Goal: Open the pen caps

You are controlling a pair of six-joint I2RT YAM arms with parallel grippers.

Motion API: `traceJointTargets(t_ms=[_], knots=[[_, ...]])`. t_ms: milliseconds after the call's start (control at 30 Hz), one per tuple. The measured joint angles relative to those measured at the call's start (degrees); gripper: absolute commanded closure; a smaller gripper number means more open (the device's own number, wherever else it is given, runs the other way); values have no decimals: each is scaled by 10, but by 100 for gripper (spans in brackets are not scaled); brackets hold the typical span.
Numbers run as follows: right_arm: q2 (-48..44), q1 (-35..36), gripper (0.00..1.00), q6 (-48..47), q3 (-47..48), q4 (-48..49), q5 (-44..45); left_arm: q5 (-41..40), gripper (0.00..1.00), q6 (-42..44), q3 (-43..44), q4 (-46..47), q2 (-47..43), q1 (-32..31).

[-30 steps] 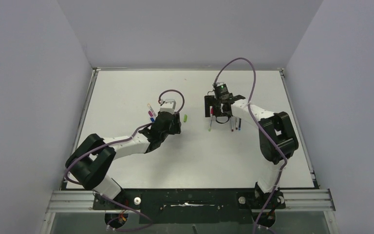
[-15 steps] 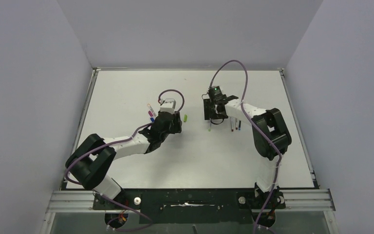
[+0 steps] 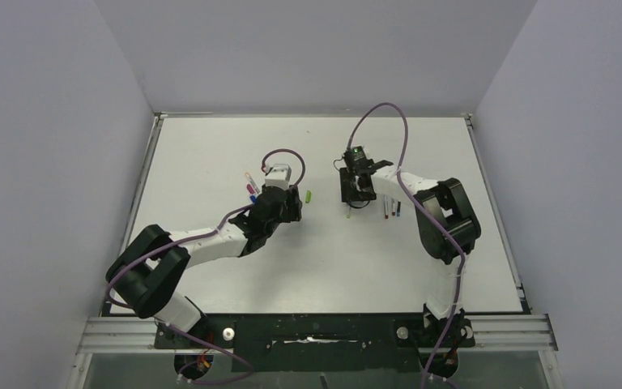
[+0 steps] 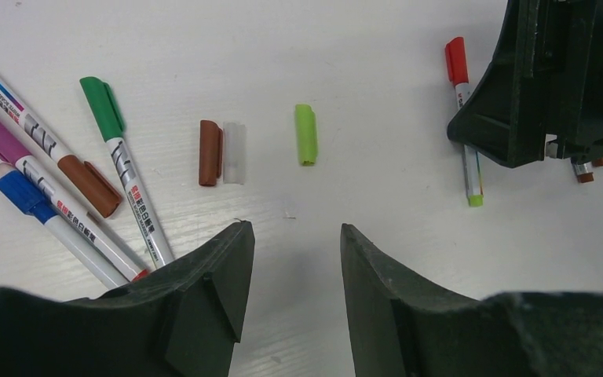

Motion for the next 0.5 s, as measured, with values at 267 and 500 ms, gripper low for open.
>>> traceJointTargets(t_ms=[267,500], knots=[[7,2,81,-17,10,-12,-1,0,56,0,-1,3,-4,0],[7,5,93,-29,10,-5,-18,4,56,-3,-1,4,-4,0]])
